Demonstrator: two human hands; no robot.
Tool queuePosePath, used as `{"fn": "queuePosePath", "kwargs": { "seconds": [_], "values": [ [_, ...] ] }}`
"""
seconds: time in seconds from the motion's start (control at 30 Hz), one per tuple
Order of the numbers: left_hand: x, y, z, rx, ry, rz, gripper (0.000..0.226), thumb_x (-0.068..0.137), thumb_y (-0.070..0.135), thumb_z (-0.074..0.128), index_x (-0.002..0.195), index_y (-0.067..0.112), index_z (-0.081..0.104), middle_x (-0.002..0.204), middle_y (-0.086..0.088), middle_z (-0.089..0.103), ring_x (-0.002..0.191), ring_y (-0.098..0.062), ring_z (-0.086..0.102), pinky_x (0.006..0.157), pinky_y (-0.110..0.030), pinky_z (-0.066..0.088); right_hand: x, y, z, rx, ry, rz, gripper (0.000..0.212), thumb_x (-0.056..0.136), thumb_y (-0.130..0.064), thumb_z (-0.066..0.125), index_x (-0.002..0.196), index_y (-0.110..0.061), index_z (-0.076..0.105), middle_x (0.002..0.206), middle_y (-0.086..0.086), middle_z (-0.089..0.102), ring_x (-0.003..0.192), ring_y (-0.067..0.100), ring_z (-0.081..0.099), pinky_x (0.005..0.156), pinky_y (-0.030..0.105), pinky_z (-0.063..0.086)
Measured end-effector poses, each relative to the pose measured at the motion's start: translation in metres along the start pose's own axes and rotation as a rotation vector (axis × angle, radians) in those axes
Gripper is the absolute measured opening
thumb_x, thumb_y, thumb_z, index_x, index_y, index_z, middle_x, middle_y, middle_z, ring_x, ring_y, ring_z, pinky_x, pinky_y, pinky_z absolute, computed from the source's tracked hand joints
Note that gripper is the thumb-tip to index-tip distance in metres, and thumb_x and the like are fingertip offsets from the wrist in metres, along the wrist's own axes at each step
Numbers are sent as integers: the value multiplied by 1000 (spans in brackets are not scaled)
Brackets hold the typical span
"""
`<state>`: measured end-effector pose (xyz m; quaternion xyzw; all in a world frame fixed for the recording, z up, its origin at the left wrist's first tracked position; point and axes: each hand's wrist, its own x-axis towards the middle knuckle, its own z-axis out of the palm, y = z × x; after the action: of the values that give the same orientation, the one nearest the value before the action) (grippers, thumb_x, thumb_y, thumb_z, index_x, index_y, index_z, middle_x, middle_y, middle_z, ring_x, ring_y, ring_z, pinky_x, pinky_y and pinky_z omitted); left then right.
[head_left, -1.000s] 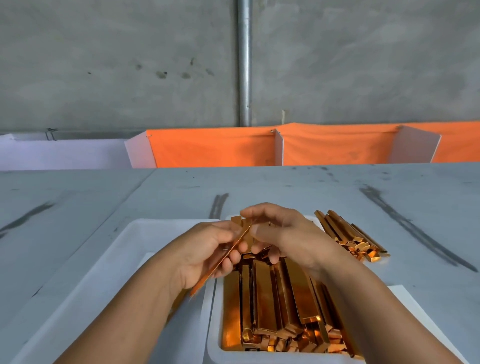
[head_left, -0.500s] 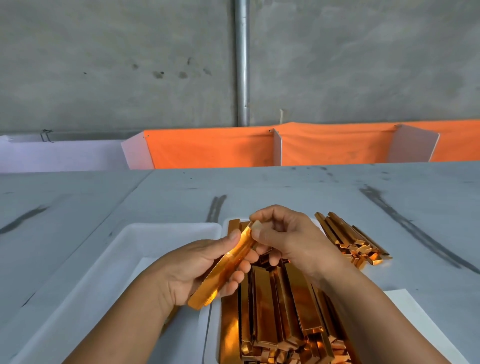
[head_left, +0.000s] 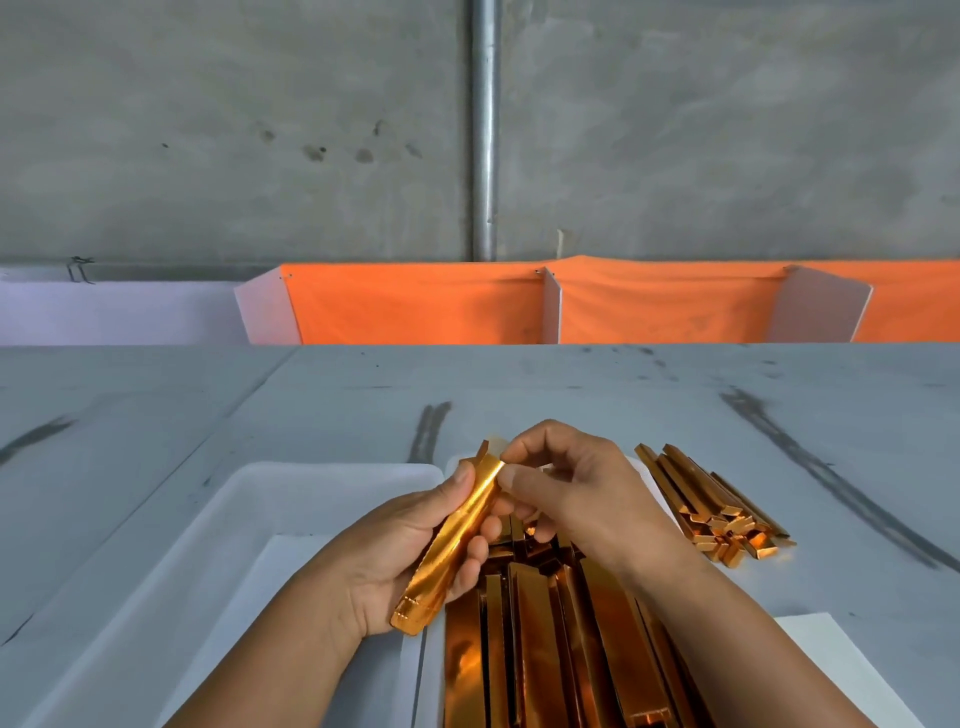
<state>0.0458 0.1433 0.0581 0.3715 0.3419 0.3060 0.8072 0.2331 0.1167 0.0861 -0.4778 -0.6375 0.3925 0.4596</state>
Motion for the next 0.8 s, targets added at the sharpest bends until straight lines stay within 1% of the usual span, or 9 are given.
{"fn": "queuePosePath", "kwargs": {
  "seconds": [0.17,0.27,0.33,0.37,0.43,0.53,0.63,0.73,0.8],
  "values": [
    [3,-3,-6,-43,-33,13,56,73,49,78,107,5,72,83,-10,65,62,-15,63,52,-27,57,10,7,5,55,24,12,9,89,-16,71,92,-25,70,80,-3,73,72,13,71,59,24,53],
    [3,-7,-9,-76,-78,-11,57,76,51,77,111,7,71,86,-12,64,69,-20,64,64,-39,59,12,11,8,43,-14,15,9,91,-18,70,91,-26,74,81,-1,75,74,6,70,59,19,51],
    [3,-8,-9,-62,-112,-38,55,79,54,72,113,12,70,86,-12,62,71,-22,63,67,-42,58,13,14,8,46,-17,23,12,91,-19,69,89,-29,76,84,-2,76,71,2,67,58,16,49],
    [3,-8,-9,-51,-117,-53,56,78,56,72,114,13,70,85,-11,62,69,-21,62,65,-40,58,13,15,7,57,-14,24,13,91,-19,70,88,-30,77,84,-2,76,72,2,67,59,15,49],
    [4,-8,-10,-33,-106,-73,62,75,58,74,116,13,68,82,-11,60,63,-18,58,55,-30,55,12,16,6,82,-11,21,14,90,-19,70,87,-30,77,86,-2,76,78,6,70,59,16,49],
    [6,-7,-13,-19,-108,-47,63,75,56,76,118,11,64,78,-10,55,56,-13,49,42,-20,44,13,18,3,84,-30,9,14,90,-16,71,89,-29,76,85,-1,75,84,13,72,60,17,50],
    [5,-6,-15,7,-130,-19,55,78,54,74,113,12,68,75,-10,55,53,-12,48,40,-19,42,13,19,0,121,-68,-13,22,89,-13,71,100,-32,72,77,-5,69,80,14,73,61,19,51],
    [5,-6,-15,60,-116,8,65,77,55,74,122,9,62,73,-9,56,51,-12,49,40,-19,42,14,20,-2,100,-105,-39,31,90,-16,70,112,-37,69,75,-7,64,78,11,72,63,21,52],
    [4,-5,-15,96,-100,29,67,75,57,75,122,10,62,73,-8,58,51,-12,50,40,-19,42,14,22,-2,75,-120,-56,30,92,-18,69,114,-39,70,76,-6,65,76,9,70,63,22,53]
  ]
}}
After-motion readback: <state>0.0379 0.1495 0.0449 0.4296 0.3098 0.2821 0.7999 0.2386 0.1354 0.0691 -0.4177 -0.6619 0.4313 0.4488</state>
